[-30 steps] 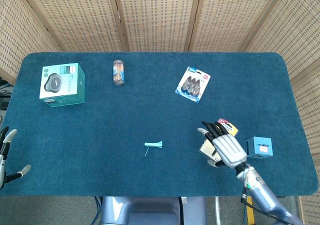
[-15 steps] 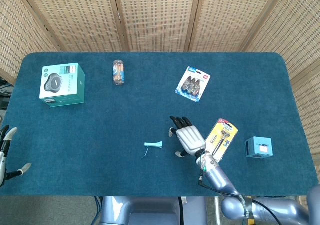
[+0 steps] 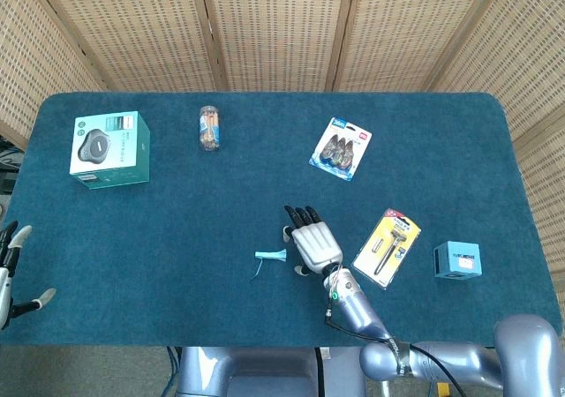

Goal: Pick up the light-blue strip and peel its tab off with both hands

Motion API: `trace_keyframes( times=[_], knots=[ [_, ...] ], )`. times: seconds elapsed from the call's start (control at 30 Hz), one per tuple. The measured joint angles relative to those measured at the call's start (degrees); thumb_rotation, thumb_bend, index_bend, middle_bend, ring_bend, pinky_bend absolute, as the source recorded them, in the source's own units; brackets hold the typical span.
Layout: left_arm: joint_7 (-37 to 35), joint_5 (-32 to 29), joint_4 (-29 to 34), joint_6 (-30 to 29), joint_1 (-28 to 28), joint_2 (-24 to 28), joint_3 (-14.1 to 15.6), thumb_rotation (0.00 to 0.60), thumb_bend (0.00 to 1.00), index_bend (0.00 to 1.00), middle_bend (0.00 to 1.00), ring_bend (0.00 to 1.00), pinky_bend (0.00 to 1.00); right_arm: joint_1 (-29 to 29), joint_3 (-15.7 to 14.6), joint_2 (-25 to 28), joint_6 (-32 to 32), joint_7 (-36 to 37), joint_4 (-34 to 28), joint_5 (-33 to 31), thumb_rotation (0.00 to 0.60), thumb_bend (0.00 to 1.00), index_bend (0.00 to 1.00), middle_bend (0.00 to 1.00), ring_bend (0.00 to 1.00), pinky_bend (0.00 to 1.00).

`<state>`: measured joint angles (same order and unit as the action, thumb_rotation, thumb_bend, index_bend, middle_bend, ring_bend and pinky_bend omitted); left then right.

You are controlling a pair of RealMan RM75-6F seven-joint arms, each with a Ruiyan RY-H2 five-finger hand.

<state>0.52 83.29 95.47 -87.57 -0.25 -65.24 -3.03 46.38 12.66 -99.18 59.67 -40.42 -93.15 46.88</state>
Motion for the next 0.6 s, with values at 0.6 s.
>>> trace_keyframes(
  times=[0.6],
  knots=[
    [-0.45,-1.26,-0.06,0.87,-0.39,0.07,-0.3,0.6,0.0,0.0,0.0,0.0,0.0,4.26,0.91,-6.46,0.22,-2.08,6.13,-5.13,0.6,0.22,0.39,0.0,0.0,0.0]
  ],
)
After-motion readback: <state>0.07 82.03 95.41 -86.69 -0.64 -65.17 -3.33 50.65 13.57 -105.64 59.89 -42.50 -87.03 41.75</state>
